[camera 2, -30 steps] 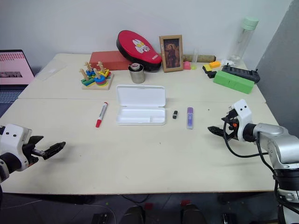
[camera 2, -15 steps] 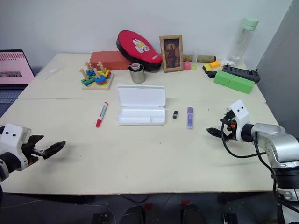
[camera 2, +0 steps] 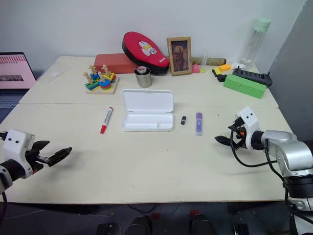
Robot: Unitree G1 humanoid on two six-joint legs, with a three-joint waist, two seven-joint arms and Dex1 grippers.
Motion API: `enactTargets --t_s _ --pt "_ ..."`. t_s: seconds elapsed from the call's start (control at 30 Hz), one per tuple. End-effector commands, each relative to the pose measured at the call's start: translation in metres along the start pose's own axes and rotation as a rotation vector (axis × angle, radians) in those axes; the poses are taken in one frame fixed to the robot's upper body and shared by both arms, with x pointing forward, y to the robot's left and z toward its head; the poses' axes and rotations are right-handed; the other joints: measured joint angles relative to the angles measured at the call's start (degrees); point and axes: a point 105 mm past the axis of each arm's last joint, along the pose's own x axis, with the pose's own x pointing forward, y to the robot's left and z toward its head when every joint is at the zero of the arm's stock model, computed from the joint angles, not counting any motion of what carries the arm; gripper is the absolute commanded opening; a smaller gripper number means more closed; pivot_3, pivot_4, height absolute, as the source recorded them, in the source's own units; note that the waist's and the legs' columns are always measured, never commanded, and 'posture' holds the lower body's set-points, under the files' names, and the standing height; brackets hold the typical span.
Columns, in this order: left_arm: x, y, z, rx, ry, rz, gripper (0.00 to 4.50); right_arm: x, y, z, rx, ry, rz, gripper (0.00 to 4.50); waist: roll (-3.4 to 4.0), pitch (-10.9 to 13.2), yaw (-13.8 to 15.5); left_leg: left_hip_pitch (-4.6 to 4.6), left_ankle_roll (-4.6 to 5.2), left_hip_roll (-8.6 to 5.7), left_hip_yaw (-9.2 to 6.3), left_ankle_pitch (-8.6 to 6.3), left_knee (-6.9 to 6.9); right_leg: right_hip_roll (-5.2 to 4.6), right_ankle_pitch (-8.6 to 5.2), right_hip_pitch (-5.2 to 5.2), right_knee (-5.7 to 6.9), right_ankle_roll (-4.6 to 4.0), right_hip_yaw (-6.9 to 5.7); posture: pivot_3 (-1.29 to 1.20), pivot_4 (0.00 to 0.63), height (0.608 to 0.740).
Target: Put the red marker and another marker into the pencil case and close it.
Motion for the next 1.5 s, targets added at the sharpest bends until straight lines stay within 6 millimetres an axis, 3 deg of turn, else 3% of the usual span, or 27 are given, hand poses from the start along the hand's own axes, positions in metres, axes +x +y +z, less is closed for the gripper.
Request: enactTargets --t_s 0.03,0.3,0.57,0.73,0.87,1.13,1.43,1.5 --pt "0.001 -0.021 0.025 0.015 -0.126 -0.141 4.5 0.009 0.022 0.036 -0.177 -0.073 0.149 4.47 0.02 0.0 -0.1 0.01 0.0 0.0 0.0 0.0 0.01 0.0 0.01 0.0 -0.01 0.01 0.0 0.0 0.15 0.74" --pt "0.021 -0.091 0.052 0.072 -0.245 -0.473 4.5 0.074 0.066 0.077 -0.388 -0.063 0.406 4.47 0.02 0.0 -1.3 0.05 -0.01 0.03 0.02 0.01 0.04 0.01 0.05 0.06 0.03 0.07 -0.01 0.0 0.15 0.74" --pt "0.031 -0.128 0.064 0.057 -0.319 -0.58 4.5 0.136 0.097 0.103 -0.399 -0.103 0.453 4.47 0.02 0.0 -1.4 0.0 -0.01 0.02 0.0 0.01 -0.01 0.02 0.07 0.04 0.09 0.03 -0.05 0.0 0.15 0.74" --pt "0.033 -0.137 0.068 0.046 -0.332 -0.595 4.5 0.15 0.109 0.109 -0.412 -0.104 0.487 4.47 0.05 0.0 -1.2 0.01 -0.01 0.02 -0.02 0.01 0.0 0.02 0.07 0.05 0.14 0.02 -0.07 0.0 0.15 0.74" --pt "0.034 -0.141 0.072 0.05 -0.34 -0.602 4.5 0.161 0.117 0.1 -0.435 -0.049 0.495 4.47 0.06 0.0 -1.2 0.04 -0.01 0.01 -0.03 0.01 0.04 0.02 0.07 0.08 0.15 0.02 -0.07 0.0 0.15 0.74" --pt "0.034 -0.147 0.079 0.042 -0.365 -0.6 4.5 0.178 0.114 0.08 -0.468 0.048 0.414 2.69 0.07 0.0 -1.4 0.05 -0.01 0.01 -0.04 0.01 0.03 0.03 0.07 0.06 0.21 0.02 -0.06 0.0 0.15 0.74" --pt "0.032 -0.15 0.081 0.038 -0.373 -0.588 4.5 0.182 0.114 0.077 -0.502 0.064 0.396 0.38 0.07 0.0 -1.4 0.05 -0.01 0.01 -0.04 0.01 0.02 0.03 0.07 0.07 0.21 0.02 -0.06 0.0 0.15 0.74" --pt "0.032 -0.15 0.081 0.037 -0.373 -0.584 4.5 0.182 0.115 0.077 -0.508 0.061 0.404 0.04 0.07 0.0 -1.4 0.06 -0.01 0.01 -0.04 0.01 0.02 0.03 0.07 0.07 0.22 0.02 -0.06 0.0 0.15 0.74"
